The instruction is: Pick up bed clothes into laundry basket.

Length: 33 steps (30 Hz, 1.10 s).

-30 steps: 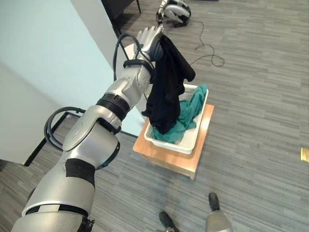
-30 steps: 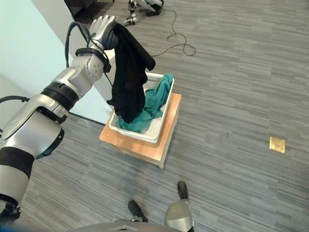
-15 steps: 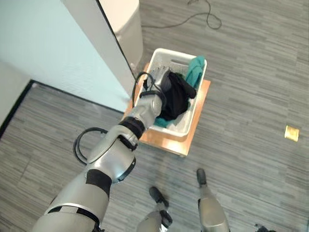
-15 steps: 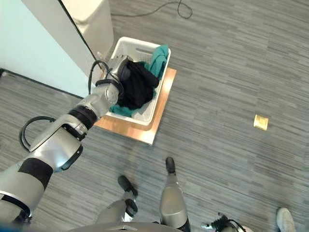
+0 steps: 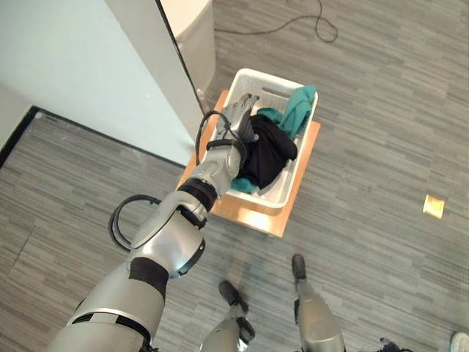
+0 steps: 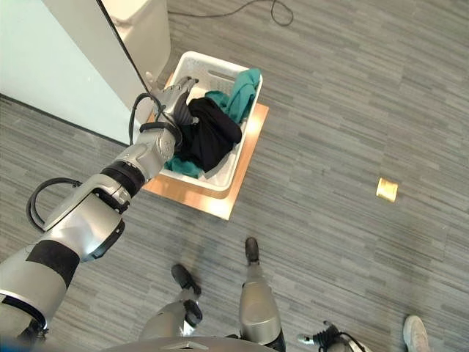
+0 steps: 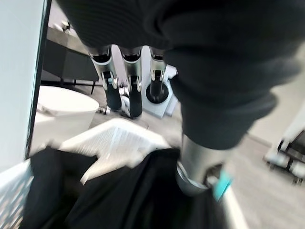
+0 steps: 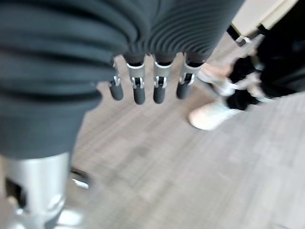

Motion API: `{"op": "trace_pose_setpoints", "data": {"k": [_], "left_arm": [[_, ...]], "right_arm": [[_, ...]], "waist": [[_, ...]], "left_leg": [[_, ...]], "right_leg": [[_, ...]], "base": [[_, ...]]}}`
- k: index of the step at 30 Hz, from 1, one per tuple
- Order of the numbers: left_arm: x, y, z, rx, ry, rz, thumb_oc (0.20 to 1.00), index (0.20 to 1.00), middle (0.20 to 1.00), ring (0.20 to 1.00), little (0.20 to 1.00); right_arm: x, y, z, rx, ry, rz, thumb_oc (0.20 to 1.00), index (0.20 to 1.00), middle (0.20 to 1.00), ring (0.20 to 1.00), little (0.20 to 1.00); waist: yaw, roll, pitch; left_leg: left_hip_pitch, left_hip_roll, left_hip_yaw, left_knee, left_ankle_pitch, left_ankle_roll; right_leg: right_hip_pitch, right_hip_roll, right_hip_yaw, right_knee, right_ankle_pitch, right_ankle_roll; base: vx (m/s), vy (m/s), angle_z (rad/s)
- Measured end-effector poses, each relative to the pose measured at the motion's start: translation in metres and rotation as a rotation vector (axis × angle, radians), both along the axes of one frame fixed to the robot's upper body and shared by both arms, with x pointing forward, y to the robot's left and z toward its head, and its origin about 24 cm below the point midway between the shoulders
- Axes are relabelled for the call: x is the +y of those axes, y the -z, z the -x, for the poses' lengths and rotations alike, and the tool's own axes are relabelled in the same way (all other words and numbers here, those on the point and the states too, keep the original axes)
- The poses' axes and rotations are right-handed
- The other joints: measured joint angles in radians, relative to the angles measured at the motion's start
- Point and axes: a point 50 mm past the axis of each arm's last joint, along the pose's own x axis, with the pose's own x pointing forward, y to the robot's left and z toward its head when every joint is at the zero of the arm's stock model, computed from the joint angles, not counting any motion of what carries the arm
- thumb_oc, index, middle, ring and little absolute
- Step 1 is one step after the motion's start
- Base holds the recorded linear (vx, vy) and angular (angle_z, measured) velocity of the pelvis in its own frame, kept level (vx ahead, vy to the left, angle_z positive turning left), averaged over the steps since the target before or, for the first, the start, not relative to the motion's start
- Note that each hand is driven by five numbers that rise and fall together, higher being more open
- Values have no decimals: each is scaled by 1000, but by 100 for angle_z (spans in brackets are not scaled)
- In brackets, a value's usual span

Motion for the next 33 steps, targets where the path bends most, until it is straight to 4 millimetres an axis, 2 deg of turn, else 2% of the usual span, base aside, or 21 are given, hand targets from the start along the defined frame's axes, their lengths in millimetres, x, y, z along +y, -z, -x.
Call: {"op": "trace_pose_setpoints", "data": {"k": [2, 5, 8, 9, 11, 13, 14, 15, 16, 18, 20, 21, 22, 24, 26, 27, 28, 30, 31, 32, 33], "left_arm": [[-12, -3, 4, 17, 63, 260, 1000, 1000, 1000, 1000, 1000], [-26, -2, 12, 27, 132, 394, 1000, 1000, 1000, 1000, 1000], [-60, 7, 49, 8, 358, 584, 1000, 1000, 1000, 1000, 1000], [-67, 5, 62, -6, 438, 621, 1000, 1000, 1000, 1000, 1000], [-61, -7, 98, -86, 591, 725, 1000, 1000, 1000, 1000, 1000], [-57, -11, 106, -130, 638, 750, 1000, 1000, 1000, 1000, 1000], [-40, -14, 110, -163, 620, 765, 1000, 1000, 1000, 1000, 1000], [-7, -13, 113, -221, 556, 767, 1000, 1000, 1000, 1000, 1000], [10, -10, 112, -233, 508, 782, 1000, 1000, 1000, 1000, 1000], [62, 17, 119, -232, 313, 810, 1000, 1000, 1000, 1000, 1000], [106, 45, 137, -214, 139, 813, 1000, 1000, 1000, 1000, 1000], [124, 56, 146, -207, 64, 816, 1000, 1000, 1000, 1000, 1000], [160, 80, 162, -175, -130, 840, 1000, 1000, 1000, 1000, 1000], [183, 94, 190, -176, -243, 869, 1000, 1000, 1000, 1000, 1000], [206, 136, 233, -71, -429, 875, 1000, 1000, 1000, 1000, 1000], [217, 178, 285, 62, -639, 914, 1000, 1000, 1000, 1000, 1000], [214, 191, 294, 125, -671, 923, 1000, 1000, 1000, 1000, 1000], [183, 194, 249, 147, -531, 994, 1000, 1000, 1000, 1000, 1000], [165, 173, 220, 77, -389, 1022, 1000, 1000, 1000, 1000, 1000], [167, 164, 218, 33, -375, 1016, 1000, 1000, 1000, 1000, 1000], [172, 160, 215, 8, -385, 1004, 1000, 1000, 1000, 1000, 1000]], "right_arm": [[-2, -4, -13, -30, -14, 24, 1000, 1000, 1000, 1000, 1000], [-11, -11, -27, -46, -48, 74, 1000, 1000, 1000, 1000, 1000], [-39, -40, -70, -200, -26, 171, 1000, 1000, 1000, 1000, 1000], [-50, -58, -92, -273, -13, 202, 1000, 1000, 1000, 1000, 1000], [-104, -135, -142, -482, -16, 371, 1000, 1000, 1000, 1000, 1000], [-140, -193, -156, -614, 0, 549, 1000, 1000, 1000, 1000, 1000], [-141, -220, -173, -683, -18, 574, 1000, 1000, 1000, 1000, 1000], [-144, -273, -193, -843, -59, 658, 1000, 1000, 1000, 1000, 1000], [-142, -300, -204, -926, -63, 683, 1000, 1000, 1000, 1000, 1000], [-112, -364, -228, -1197, -156, 704, 1000, 1000, 1000, 1000, 1000], [-75, -378, -240, -1350, -260, 643, 1000, 1000, 1000, 1000, 1000], [-58, -390, -233, -1437, -316, 577, 1000, 1000, 1000, 1000, 1000], [-19, -412, -215, -1635, -536, 497, 1000, 1000, 1000, 1000, 1000], [-4, -383, -178, -1810, -433, 224, 1000, 1000, 1000, 1000, 1000], [15, -315, -152, -1665, -408, 32, 1000, 1000, 1000, 1000, 1000], [53, -246, -116, -1424, -447, -160, 1000, 1000, 1000, 1000, 1000], [70, -227, -114, -1326, -503, -205, 1000, 1000, 1000, 1000, 1000], [94, -203, -114, -1203, -642, -214, 1000, 1000, 1000, 1000, 1000], [97, -213, -132, -1210, -789, -147, 1000, 1000, 1000, 1000, 1000], [103, -226, -148, -1274, -798, -122, 1000, 1000, 1000, 1000, 1000], [104, -239, -157, -1332, -785, -101, 1000, 1000, 1000, 1000, 1000]], "waist": [[18, 0, -12], [24, 2, -39], [30, 8, -93], [57, 10, -105], [72, 35, -119], [149, 37, -164], [152, 38, -169], [178, 53, -192], [191, 52, -197], [226, 54, -226], [242, 40, -260], [244, 35, -261], [249, 29, -262], [278, 0, -261], [300, -17, -299], [297, -16, -297], [315, -5, -291], [344, 26, -270], [377, 45, -245], [413, 37, -215], [356, 17, -196]], "left_leg": [[20, 0, -1, 0, 0, 0], [31, -1, -8, 0, -1, -1], [51, -3, -32, -1, 1, 1], [52, -3, -43, -4, -4, -3], [82, -7, -54, -5, -7, -10], [75, -4, -88, -6, -1, -5], [82, 0, -87, -5, -1, -7], [75, 6, -110, -6, 1, -7], [83, 8, -113, -6, 8, -8], [98, 13, -130, -6, 12, -9], [102, 17, -136, -3, 12, -10], [106, 19, -141, 1, 16, -16], [98, 14, -156, 1, 16, -16], [110, 12, -167, 3, 16, -17], [111, 8, -176, 4, 10, -16], [101, -2, -193, 1, -3, -20], [80, -11, -211, 2, -2, -19], [-45, -34, -317, 37, 50, -29], [-75, 4, -222, 19, 82, -10], [-63, 5, -82, 9, 9, 111], [-48, 79, 195, 71, -70, 27]], "right_leg": [[20, -1, 0, 0, 0, 0], [35, -2, -4, 0, 0, 0], [69, -4, -21, 0, -3, 0], [84, -5, -29, 0, -6, -4], [110, -8, -37, 0, -6, -3], [132, -6, -63, 0, -24, -3], [130, 1, -63, 0, -21, -6], [143, 3, -84, -1, -28, -7], [154, 8, -89, 0, -23, -10], [178, 13, -103, -1, -33, -10], [184, 19, -109, -1, -41, -12], [190, 26, -111, -1, -46, -9], [188, 17, -118, -1, -53, -8], [208, 19, -128, 7, -64, -15], [202, 15, -127, 28, -94, 0], [219, 6, -141, 25, -102, 3], [215, 7, -155, 24, -100, 6], [218, -3, -299, 26, -103, 11], [211, -3, -348, 18, -116, 14], [225, -39, -401, 66, -131, 11], [279, -50, -484, 49, -84, -20]], "base": [[75, -41, 4], [47, -45, 7], [90, -72, 14], [64, -59, 3], [28, -63, 27], [45, -67, 44], [64, -60, 27], [63, -59, 21], [46, -75, 28], [56, -60, 17], [20, -15, 16], [4, -10, 31], [26, -19, 30], [18, 10, 22], [-101, -11, 19], [-245, -86, 23], [-233, -95, 71], [-122, -9, 229], [-149, 96, 251], [-111, 162, 224], [84, 197, 231]]}}
